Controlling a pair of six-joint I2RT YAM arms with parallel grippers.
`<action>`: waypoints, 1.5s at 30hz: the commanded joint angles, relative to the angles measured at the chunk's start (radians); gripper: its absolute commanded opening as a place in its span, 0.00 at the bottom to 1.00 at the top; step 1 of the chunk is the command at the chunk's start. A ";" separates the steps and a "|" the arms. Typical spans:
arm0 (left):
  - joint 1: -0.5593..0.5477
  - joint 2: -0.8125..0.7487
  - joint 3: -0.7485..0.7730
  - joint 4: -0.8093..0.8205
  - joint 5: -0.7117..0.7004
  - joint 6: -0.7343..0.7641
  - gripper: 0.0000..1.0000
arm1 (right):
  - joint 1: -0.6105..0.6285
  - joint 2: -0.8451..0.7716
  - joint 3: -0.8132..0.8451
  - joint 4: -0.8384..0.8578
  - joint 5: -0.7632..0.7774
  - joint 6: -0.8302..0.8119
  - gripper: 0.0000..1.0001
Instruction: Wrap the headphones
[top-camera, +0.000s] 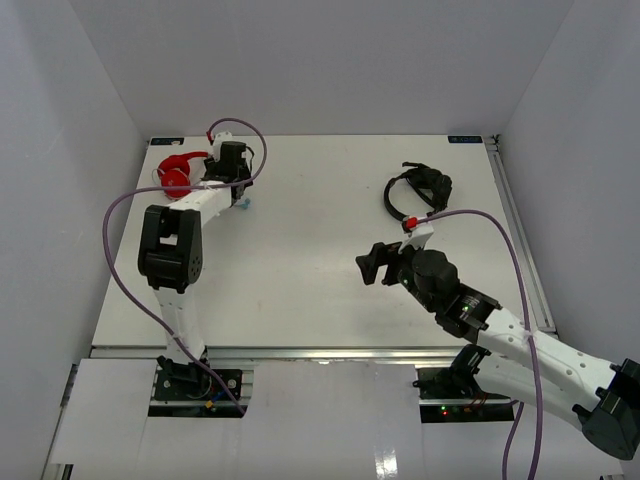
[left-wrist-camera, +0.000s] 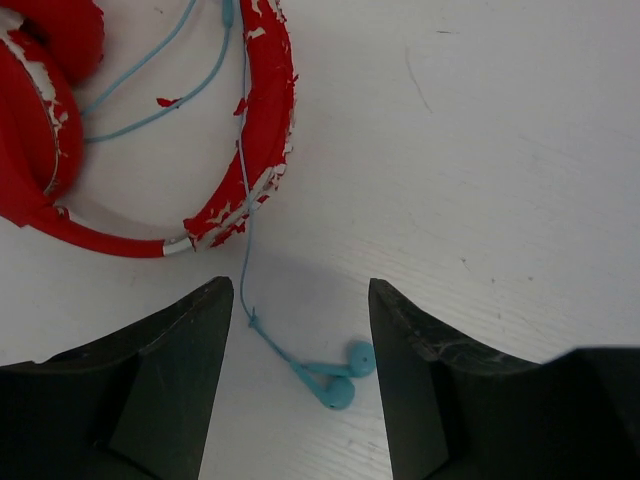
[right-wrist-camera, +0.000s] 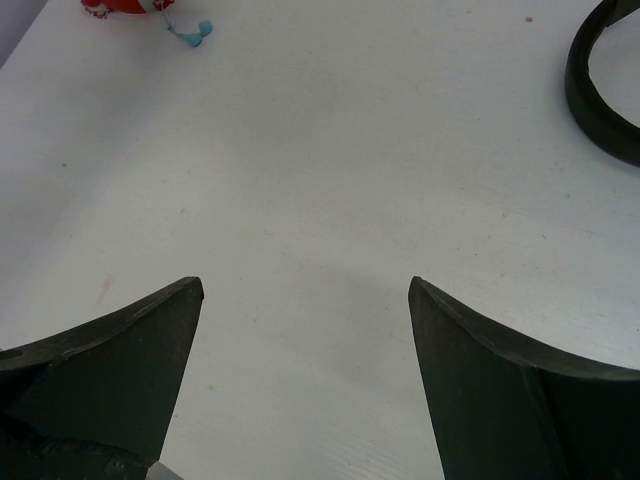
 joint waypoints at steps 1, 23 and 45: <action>0.025 0.062 0.168 0.006 0.045 0.129 0.68 | 0.003 -0.054 0.050 -0.002 -0.042 0.023 0.90; 0.103 0.273 0.329 -0.087 0.109 0.218 0.77 | 0.003 -0.107 0.041 -0.003 -0.072 0.012 0.91; 0.068 0.052 0.062 -0.220 0.303 -0.388 0.00 | 0.005 -0.138 0.047 -0.022 -0.051 -0.005 0.91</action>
